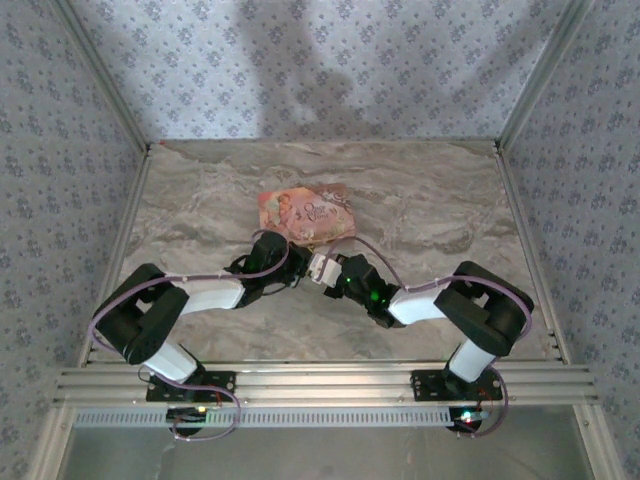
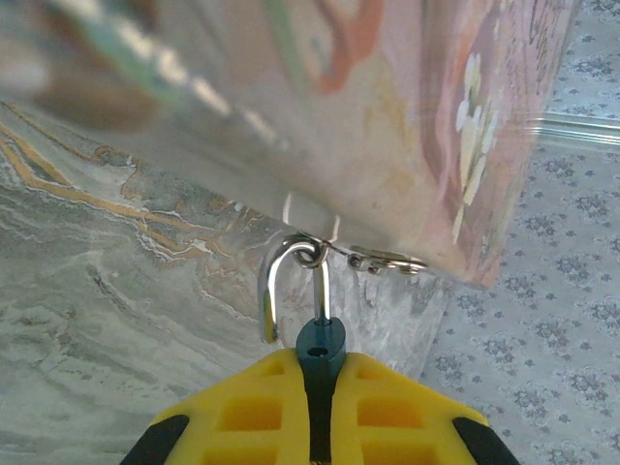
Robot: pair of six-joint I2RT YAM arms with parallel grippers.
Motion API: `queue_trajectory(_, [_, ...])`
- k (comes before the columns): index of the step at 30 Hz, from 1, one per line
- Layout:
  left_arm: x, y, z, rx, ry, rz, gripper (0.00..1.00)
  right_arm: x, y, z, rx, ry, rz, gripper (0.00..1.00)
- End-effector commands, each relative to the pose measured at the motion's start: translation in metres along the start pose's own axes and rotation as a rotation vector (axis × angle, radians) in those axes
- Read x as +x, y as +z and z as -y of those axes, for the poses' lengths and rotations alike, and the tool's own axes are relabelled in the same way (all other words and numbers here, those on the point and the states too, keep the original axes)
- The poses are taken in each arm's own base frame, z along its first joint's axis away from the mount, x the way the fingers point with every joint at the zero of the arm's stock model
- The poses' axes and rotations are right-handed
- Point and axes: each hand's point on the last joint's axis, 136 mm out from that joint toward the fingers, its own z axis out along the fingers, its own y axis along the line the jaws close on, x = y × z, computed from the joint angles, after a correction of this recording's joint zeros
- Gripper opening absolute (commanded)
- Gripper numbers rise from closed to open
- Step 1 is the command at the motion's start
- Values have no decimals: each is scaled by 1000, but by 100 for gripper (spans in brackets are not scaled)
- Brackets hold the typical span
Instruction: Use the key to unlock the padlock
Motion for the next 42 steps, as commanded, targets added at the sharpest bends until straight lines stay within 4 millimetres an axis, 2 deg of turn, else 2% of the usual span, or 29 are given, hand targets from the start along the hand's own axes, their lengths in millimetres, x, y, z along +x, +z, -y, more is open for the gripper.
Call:
queue_trajectory(1, [21, 2, 4, 7, -40, -100, 0, -7, 6, 14, 61, 44, 7, 2])
queue_trajectory(11, [22, 3, 3, 3, -38, -101, 0, -8, 5, 11, 58, 117, 15, 0])
queue_trajectory(21, [23, 4, 1, -1, -37, -104, 0, -13, -3, 12, 40, 410, 67, 0])
queue_trajectory(32, [25, 6, 0, -2, -36, -106, 0, -13, -3, 13, 0, 738, 85, 0])
queue_trajectory(42, [26, 7, -1, -7, -36, -107, 0, -6, 3, 6, -18, 773, 52, 0])
